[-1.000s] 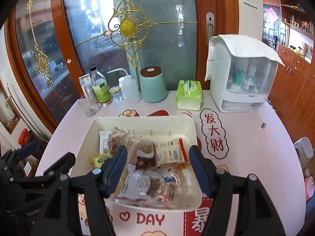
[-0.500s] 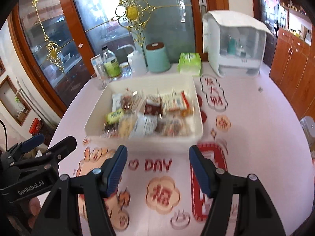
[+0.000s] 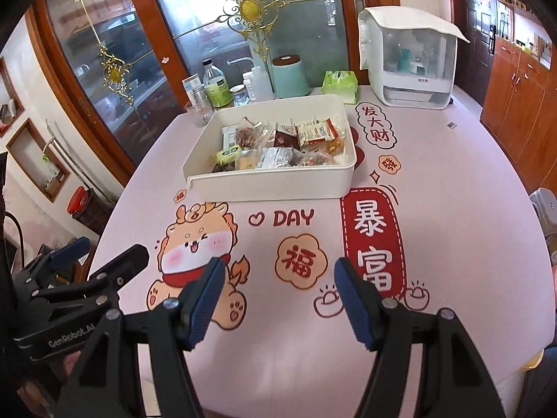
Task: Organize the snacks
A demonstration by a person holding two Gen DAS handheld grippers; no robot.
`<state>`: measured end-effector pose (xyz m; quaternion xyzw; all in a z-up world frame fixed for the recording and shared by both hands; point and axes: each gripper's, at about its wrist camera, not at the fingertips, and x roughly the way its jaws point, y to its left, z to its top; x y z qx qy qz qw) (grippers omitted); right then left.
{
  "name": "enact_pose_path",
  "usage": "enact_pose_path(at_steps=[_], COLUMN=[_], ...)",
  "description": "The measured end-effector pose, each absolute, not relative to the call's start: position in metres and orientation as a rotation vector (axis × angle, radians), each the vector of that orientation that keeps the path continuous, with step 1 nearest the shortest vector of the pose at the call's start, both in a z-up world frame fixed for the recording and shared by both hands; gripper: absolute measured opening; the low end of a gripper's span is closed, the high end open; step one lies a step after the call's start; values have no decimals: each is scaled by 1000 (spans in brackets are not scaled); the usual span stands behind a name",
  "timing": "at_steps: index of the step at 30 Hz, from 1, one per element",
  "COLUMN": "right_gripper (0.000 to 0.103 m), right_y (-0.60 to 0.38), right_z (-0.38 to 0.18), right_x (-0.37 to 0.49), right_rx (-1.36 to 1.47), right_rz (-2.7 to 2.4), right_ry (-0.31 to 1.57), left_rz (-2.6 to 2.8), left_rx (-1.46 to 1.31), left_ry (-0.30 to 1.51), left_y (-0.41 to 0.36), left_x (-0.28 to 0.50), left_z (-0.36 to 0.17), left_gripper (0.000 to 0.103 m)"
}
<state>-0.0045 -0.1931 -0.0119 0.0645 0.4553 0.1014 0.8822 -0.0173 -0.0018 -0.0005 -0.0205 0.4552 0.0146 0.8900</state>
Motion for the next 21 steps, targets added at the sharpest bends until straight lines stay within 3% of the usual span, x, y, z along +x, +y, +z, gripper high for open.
enact_pose_path(at_steps=[21], right_gripper=[66], right_y=[-197], right_z=[-10], right_x=[-17], right_rx=[138], right_rz=[219], right_ry=[935], left_rz=[24], left_rx=[-20], left_ry=[941], left_y=[-15], left_x=[-24], left_z=[1], left_gripper=[102])
